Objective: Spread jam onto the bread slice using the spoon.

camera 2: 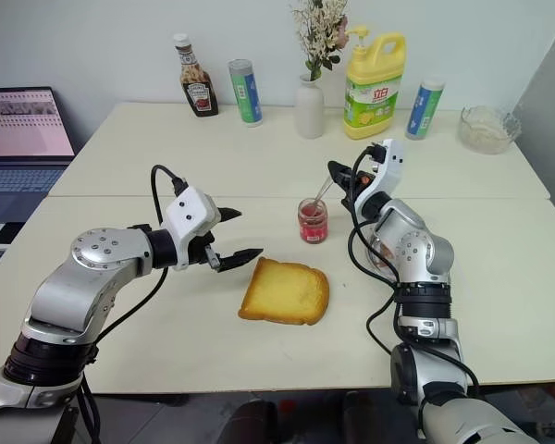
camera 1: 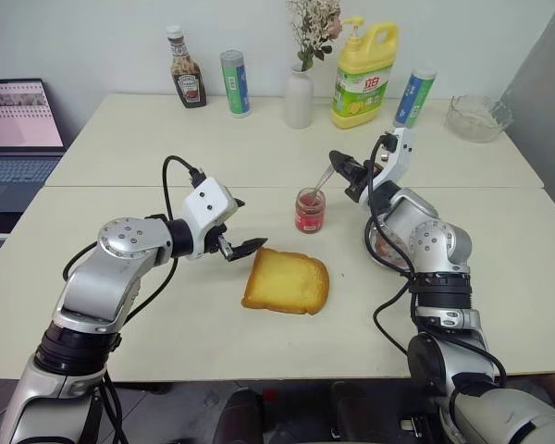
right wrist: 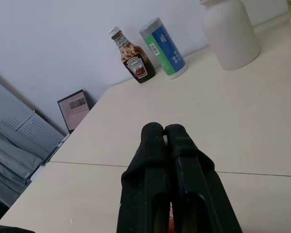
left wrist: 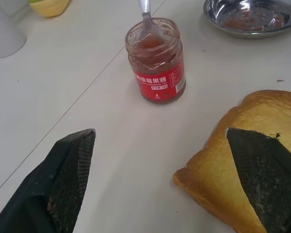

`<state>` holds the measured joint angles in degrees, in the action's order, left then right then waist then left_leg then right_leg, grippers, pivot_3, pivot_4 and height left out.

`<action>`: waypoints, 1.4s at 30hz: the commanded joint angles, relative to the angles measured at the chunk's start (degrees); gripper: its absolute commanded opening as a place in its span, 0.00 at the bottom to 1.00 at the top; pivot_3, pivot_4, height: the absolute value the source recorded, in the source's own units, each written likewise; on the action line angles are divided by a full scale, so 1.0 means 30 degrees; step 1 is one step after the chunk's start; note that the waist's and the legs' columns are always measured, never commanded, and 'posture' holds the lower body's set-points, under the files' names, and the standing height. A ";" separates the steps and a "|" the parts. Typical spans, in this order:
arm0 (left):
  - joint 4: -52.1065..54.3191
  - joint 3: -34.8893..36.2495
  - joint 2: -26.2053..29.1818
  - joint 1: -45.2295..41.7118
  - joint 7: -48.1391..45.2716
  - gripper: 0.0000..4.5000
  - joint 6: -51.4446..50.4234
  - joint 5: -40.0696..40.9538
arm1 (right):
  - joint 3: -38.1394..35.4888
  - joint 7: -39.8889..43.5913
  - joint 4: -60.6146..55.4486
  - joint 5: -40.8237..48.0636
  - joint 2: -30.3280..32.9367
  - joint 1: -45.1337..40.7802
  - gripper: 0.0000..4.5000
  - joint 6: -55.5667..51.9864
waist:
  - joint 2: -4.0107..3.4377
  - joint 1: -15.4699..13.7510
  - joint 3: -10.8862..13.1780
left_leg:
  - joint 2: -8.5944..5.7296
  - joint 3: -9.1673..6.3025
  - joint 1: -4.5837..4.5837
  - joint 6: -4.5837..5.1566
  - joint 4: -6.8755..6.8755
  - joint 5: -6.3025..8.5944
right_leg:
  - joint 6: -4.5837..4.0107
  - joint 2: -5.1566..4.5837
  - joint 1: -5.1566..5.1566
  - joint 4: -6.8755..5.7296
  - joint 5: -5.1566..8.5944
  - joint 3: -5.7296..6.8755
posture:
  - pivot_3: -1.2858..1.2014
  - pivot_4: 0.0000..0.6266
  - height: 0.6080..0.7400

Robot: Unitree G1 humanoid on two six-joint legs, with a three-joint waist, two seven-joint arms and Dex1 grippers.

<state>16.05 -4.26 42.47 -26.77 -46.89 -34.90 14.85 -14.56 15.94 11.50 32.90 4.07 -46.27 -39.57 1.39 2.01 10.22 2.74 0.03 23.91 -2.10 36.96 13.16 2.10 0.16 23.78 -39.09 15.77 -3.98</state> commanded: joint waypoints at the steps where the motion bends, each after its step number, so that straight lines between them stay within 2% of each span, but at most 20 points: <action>1: 0.0327 0.0226 0.0119 -0.0333 0.0001 1.00 0.0387 -0.0158 | -0.0160 0.0168 -0.0894 0.0583 0.0193 -0.0728 0.00 0.0165 | 0.0000 -0.0001 0.0000 | 0.0000 0.0002 0.0000 0.0000 0.0000 0.0000 | 0.0000 0.0000 0.0000 0.0000 0.0000 -0.0002 | 0.52 0.24 1.00; 20: 0.0104 0.0130 0.0168 -0.0458 -0.0121 1.00 0.0613 -0.0369 | -0.0159 0.0251 -0.1001 0.0570 0.0400 -0.0815 0.00 0.0595 | 0.0000 -0.0003 0.0000 | -0.0001 0.0001 0.0000 0.0000 0.0000 0.0000 | 0.0000 0.0000 0.0000 0.0000 0.0000 -0.0001 | 0.52 0.24 1.00; 35: 0.0124 0.0345 0.0004 -0.0423 -0.0076 1.00 0.0544 -0.0164 | -0.2303 -0.1592 -0.0324 0.2784 0.0455 -0.1083 0.00 -0.1079 | 0.0000 -0.0010 0.0000 | 0.0000 0.0003 0.0002 0.0000 -0.0001 0.0000 | 0.0000 -0.0001 0.0000 0.0002 0.0000 -0.0002 | 0.52 0.24 1.00; 42: 0.0256 0.1029 -0.0468 -0.0457 0.0039 1.00 0.0022 0.0941 | -0.4295 -0.3707 0.0197 0.5068 -0.0008 -0.1035 0.00 -0.2681 | 0.0000 -0.0010 0.0000 | 0.0000 0.0004 0.0003 0.0000 -0.0001 0.0000 | 0.0000 -0.0002 0.0000 0.0002 0.0000 -0.0002 | 0.52 0.24 1.00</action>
<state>15.30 -4.00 41.11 -27.31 -46.89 -34.78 16.50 -25.93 5.85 13.01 45.16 3.97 -48.05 -46.89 1.39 1.98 10.22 2.74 0.04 23.91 -2.10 36.95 13.16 2.10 0.15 23.78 -39.09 15.77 -3.99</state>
